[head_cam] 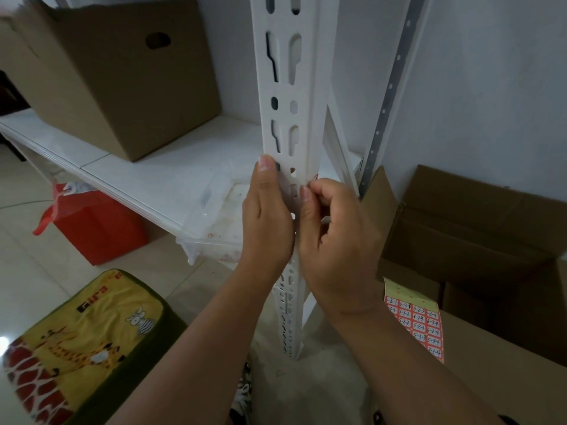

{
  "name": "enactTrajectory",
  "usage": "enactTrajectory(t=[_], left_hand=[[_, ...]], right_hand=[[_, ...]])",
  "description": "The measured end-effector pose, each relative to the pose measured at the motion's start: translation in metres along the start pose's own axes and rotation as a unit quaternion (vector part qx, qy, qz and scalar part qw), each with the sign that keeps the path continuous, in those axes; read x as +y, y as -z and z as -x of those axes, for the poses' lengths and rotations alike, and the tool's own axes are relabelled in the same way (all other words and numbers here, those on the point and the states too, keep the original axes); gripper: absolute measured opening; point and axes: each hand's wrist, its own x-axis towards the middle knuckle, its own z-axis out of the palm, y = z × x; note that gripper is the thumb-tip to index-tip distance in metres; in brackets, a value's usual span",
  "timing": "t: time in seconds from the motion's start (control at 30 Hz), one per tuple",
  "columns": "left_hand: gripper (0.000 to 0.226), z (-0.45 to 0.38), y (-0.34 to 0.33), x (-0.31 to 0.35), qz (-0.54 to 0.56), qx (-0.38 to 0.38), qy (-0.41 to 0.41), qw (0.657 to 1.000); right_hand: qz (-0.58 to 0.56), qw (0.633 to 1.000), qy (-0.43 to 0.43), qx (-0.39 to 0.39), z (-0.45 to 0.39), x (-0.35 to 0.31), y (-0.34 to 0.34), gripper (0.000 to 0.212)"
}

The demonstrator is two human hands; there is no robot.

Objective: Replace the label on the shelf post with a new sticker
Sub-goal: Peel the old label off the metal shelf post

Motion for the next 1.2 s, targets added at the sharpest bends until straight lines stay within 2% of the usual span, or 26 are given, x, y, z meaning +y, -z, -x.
enactTrajectory(t=[0.63, 0.83, 0.93, 1.2], left_hand=[[0.037, 0.0016, -0.0044, 0.0016, -0.009, 0.025, 0.003, 1.000], [0.056, 0.0015, -0.0045, -0.0003, 0.007, 0.023, 0.007, 1.000], [0.057, 0.0013, -0.0037, -0.0018, 0.003, 0.017, 0.007, 1.000], [0.044, 0.0004, -0.0030, -0.0036, 0.011, 0.020, -0.001, 1.000]], right_hand=[[0.021, 1.000, 0.000, 0.005, 0.0008, -0.0012, -0.0047, 0.011], [0.014, 1.000, -0.001, 0.004, 0.0015, 0.0003, -0.0038, 0.008], [0.012, 1.000, 0.003, 0.008, 0.0036, -0.0004, -0.0025, 0.010], [0.027, 0.999, -0.004, 0.028, 0.0049, -0.0030, -0.0047, 0.012]])
